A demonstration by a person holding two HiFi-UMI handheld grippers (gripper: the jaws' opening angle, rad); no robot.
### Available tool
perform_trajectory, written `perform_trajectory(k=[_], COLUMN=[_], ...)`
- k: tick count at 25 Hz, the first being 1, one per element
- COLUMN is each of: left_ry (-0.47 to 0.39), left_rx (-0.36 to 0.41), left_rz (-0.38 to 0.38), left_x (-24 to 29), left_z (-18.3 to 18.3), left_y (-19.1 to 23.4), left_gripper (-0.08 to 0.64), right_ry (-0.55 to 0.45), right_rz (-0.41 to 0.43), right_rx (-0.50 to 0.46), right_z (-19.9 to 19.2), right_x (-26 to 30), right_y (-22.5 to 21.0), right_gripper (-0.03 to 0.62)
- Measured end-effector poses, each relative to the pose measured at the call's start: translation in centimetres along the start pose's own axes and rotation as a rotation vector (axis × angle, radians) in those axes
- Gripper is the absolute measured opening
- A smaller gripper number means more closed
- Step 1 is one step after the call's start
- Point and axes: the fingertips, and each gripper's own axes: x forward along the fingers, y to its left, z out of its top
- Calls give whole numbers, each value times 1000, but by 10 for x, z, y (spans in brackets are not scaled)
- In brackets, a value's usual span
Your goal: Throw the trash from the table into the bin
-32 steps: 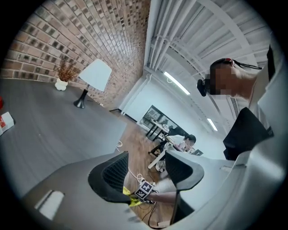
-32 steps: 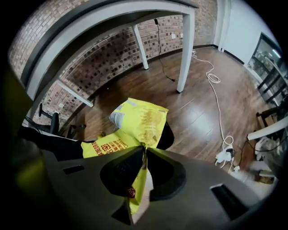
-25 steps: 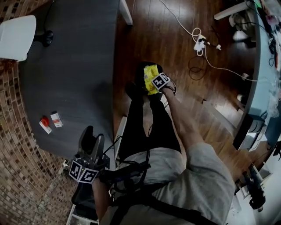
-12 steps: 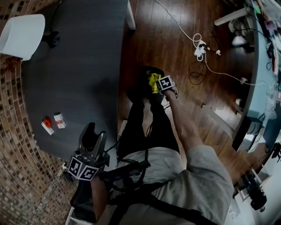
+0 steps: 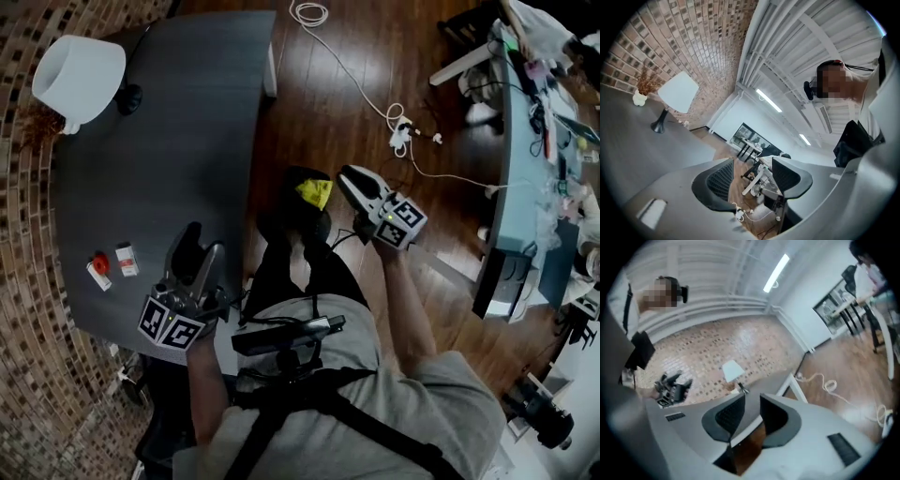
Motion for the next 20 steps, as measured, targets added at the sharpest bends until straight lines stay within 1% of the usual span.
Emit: perform_trajectory(k=[2, 4, 7, 9, 12, 14, 17, 20], left_ry=[-31, -53, -75, -89, -101, -113, -137, -156], left_rx=[16, 33, 56, 70, 92, 111, 142, 168], left_rz=[-45, -85, -135, -157, -157, -138, -78, -20], left_x=[13, 26, 46, 53, 53, 50, 38, 18], left_z=[14, 24, 33, 39, 42, 41, 41, 46], left_y=[-11, -23, -43, -54, -67, -74, -80, -83], left_gripper=[247, 247, 247, 247, 247, 247, 247, 247], right_ry=[-90, -161, -253, -301, -338, -334, -297, -266], right_rz=[36, 60, 72, 72, 90, 121, 197, 253], right_rx=[-158, -290, -433, -477, -484, -487, -489, -489], right_z=[70, 124, 184, 207, 219, 217, 207, 196], right_x=[-25, -49, -84, -99, -113, -116, -107, -95], right_y=[41, 74, 110, 126, 142, 145, 145, 154], right_gripper=[93, 92, 92, 92, 92, 92, 92, 92])
